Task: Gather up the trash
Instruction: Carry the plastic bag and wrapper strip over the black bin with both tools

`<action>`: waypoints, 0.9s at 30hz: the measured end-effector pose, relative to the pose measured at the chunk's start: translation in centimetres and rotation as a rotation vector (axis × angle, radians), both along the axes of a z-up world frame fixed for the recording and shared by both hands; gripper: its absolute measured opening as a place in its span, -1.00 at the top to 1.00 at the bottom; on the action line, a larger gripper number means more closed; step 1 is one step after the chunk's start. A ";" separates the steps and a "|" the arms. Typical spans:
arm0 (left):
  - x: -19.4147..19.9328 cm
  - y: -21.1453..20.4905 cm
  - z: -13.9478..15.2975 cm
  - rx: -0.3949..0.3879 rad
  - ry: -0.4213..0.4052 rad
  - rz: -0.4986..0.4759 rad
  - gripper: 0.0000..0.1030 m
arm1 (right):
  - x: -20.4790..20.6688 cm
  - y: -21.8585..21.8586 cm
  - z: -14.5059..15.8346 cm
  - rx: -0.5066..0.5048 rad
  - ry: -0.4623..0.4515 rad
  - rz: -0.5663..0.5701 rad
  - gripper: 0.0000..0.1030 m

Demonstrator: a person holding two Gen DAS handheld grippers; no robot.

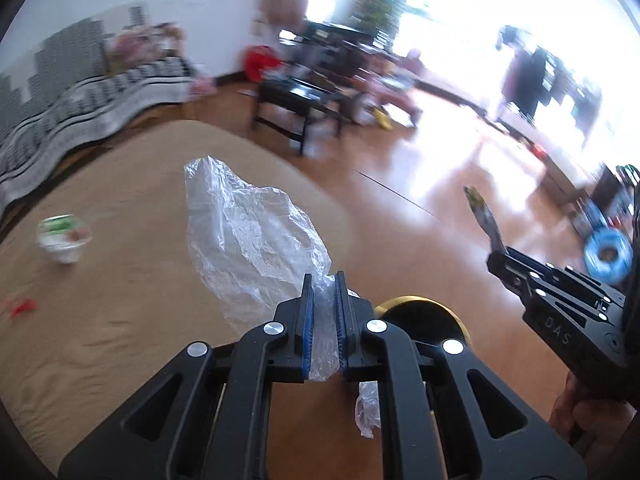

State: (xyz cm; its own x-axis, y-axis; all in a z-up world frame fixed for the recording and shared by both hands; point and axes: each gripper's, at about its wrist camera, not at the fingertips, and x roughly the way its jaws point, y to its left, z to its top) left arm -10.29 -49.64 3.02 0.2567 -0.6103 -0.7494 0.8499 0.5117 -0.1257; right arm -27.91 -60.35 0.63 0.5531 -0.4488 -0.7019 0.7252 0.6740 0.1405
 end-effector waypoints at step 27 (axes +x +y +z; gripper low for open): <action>-6.1 -6.9 -14.9 0.136 0.178 -0.243 0.82 | -7.0 -3.7 -13.7 0.273 0.069 -0.129 0.71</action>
